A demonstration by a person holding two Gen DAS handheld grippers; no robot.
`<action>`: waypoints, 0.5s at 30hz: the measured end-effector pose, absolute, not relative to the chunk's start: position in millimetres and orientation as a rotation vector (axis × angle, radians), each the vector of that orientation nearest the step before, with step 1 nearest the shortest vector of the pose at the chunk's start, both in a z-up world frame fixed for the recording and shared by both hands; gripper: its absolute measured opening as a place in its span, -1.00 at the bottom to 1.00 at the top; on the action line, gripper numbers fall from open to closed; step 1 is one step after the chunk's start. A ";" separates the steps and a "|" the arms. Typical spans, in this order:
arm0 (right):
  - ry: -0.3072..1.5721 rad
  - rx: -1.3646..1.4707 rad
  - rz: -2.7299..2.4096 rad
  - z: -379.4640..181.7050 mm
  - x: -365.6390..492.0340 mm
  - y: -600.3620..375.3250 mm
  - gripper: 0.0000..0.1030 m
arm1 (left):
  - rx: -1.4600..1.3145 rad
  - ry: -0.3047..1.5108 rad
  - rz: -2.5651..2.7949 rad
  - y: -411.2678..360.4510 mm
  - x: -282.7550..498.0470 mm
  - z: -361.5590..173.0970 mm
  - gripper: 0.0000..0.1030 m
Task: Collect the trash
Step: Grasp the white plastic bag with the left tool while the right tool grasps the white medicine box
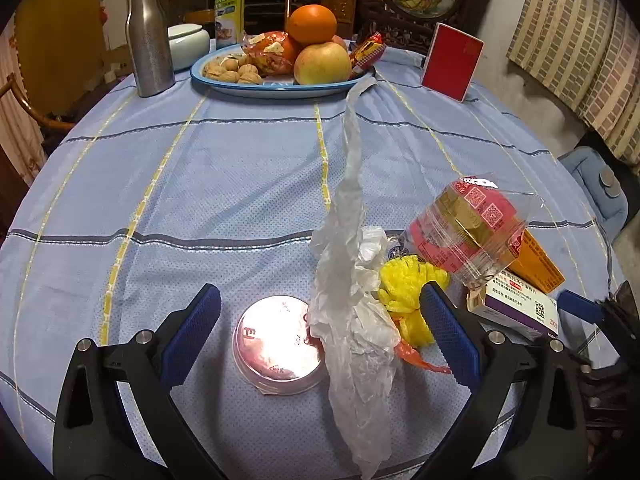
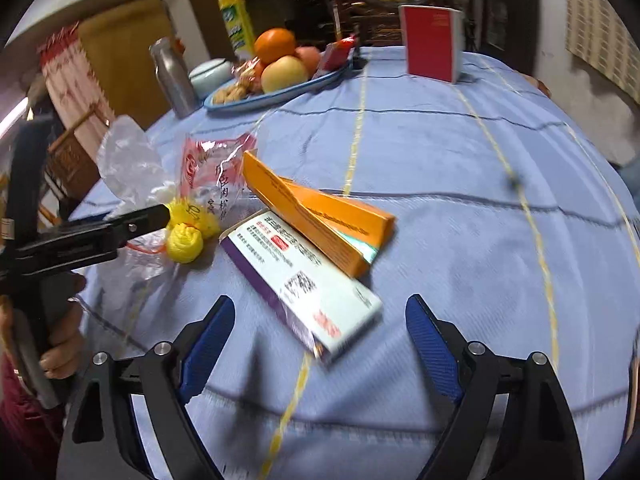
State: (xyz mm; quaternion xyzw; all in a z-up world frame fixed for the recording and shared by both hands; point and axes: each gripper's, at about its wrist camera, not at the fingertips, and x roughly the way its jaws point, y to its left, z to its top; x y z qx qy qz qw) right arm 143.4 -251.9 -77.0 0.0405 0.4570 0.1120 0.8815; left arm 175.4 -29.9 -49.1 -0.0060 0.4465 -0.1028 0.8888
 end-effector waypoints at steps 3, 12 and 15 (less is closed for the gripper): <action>0.948 0.088 0.285 -76.0 143.8 -244.9 0.62 | -0.013 0.929 -0.212 -29.4 176.4 -49.1 0.87; 0.922 -0.062 0.332 -68.1 104.9 -222.8 0.44 | -0.026 0.912 -0.202 -26.3 174.8 -46.1 0.87; 0.923 -0.033 0.329 -69.4 120.0 -222.0 0.49 | -0.014 0.900 -0.182 -25.7 174.9 -45.2 0.87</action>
